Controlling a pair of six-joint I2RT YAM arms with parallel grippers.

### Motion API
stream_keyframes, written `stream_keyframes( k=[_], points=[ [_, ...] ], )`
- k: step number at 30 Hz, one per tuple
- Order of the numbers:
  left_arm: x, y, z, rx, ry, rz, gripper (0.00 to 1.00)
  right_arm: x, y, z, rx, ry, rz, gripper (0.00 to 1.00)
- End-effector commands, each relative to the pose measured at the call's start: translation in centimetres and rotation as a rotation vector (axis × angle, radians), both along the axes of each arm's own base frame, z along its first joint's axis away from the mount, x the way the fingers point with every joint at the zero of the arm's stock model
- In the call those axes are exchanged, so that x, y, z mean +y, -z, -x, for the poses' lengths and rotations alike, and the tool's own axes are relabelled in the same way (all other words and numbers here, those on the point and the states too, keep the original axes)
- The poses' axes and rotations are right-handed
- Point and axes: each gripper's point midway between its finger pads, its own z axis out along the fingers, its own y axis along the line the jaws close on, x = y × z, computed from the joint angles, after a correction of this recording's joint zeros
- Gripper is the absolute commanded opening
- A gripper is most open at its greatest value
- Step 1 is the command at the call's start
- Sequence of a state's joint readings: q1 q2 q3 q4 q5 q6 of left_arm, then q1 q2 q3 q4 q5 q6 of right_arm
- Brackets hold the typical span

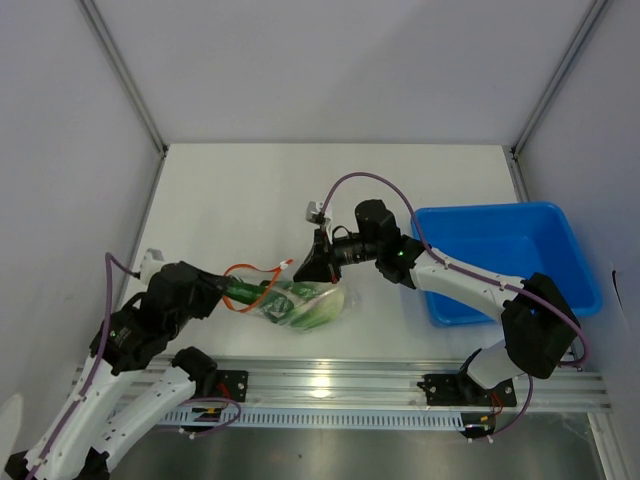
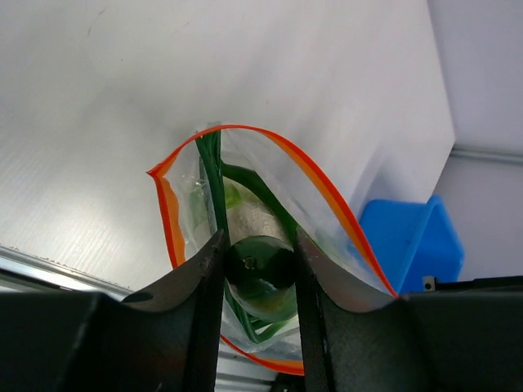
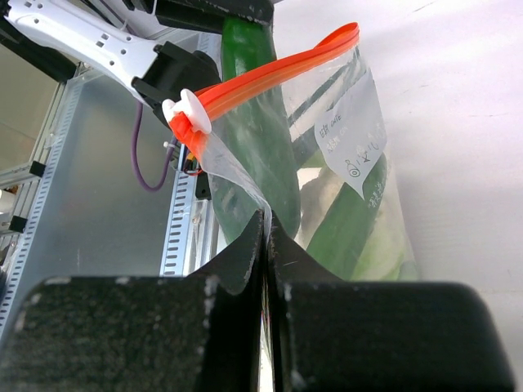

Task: Place the food in the zip-top bag and seal the zipper
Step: Adjust the fake vegetable in the zipper food storage bag.

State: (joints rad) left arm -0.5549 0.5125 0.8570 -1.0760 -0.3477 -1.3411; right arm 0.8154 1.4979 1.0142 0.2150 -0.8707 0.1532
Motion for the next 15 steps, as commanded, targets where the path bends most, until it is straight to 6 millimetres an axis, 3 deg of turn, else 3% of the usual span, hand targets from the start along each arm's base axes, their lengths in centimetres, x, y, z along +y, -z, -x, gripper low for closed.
stream_keyframes(
  k=[1,15],
  points=[
    [1.2,-1.1,0.0,-0.020,-0.124,0.073,0.01,0.6,-1.7,-0.4,-0.048,-0.002,-0.049,0.00],
    [-4.2,1.4,-0.9,0.163,-0.131,0.349,0.01,0.8,-2.3,-0.3,-0.047,-0.008,-0.048,0.00]
  ],
)
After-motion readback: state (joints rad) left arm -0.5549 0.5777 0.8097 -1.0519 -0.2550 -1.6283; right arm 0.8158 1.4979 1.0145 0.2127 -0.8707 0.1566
